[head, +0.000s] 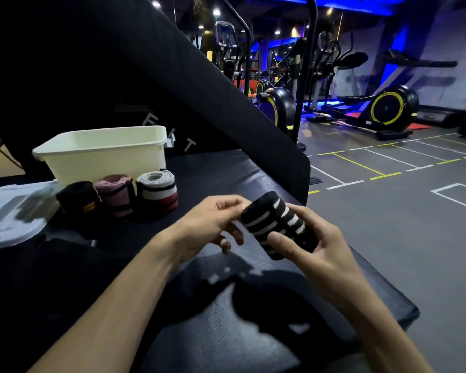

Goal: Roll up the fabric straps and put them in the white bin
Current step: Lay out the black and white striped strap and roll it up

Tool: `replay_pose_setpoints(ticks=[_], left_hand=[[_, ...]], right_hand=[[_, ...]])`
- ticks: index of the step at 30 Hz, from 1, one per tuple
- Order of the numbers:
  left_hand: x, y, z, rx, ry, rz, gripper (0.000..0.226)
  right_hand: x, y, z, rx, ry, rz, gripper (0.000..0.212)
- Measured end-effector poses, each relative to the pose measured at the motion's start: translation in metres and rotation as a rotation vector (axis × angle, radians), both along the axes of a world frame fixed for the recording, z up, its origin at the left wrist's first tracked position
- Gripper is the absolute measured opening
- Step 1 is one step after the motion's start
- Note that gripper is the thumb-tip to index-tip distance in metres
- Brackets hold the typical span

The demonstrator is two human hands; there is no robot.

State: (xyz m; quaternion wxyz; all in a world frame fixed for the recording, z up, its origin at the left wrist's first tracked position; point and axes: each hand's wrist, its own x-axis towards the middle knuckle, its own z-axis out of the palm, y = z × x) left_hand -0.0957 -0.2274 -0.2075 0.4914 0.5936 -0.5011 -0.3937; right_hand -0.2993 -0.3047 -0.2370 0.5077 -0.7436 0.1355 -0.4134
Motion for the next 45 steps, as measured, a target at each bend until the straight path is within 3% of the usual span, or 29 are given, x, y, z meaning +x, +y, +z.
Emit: replay_pose_setpoints(ticks=[2, 4, 8, 11, 16, 24, 30, 40, 45], left_hand=[[-0.004, 0.0, 0.004, -0.054, 0.061, 0.044, 0.044], [-0.008, 0.003, 0.008, -0.053, 0.025, -0.049, 0.052], [-0.018, 0.004, 0.007, -0.1, -0.108, -0.095, 0.038], [-0.017, 0.002, 0.006, -0.128, 0.03, -0.036, 0.043], [-0.008, -0.001, 0.007, -0.242, 0.159, 0.109, 0.049], [-0.006, -0.004, 0.003, -0.31, 0.086, 0.17, 0.053], [-0.002, -0.007, 0.0, -0.319, 0.036, 0.252, 0.05], [0.002, -0.007, -0.002, -0.322, 0.01, 0.286, 0.049], [0.003, -0.009, -0.004, -0.327, -0.044, 0.308, 0.047]], right_hand=[[0.0, -0.001, 0.0, 0.013, -0.002, -0.067, 0.041], [0.001, -0.002, -0.004, -0.033, 0.042, -0.129, 0.047], [0.006, 0.0, -0.01, -0.114, 0.093, -0.229, 0.064], [0.006, -0.004, -0.01, -0.104, 0.06, -0.288, 0.067], [0.007, -0.005, -0.004, 0.097, -0.094, -0.271, 0.027], [0.003, -0.008, 0.002, 0.254, -0.219, -0.31, 0.023], [0.0, -0.011, 0.002, 0.282, -0.26, -0.366, 0.006], [0.002, -0.008, 0.003, 0.315, -0.159, -0.3, 0.015], [0.0, 0.0, 0.006, 0.332, 0.028, -0.049, 0.024]])
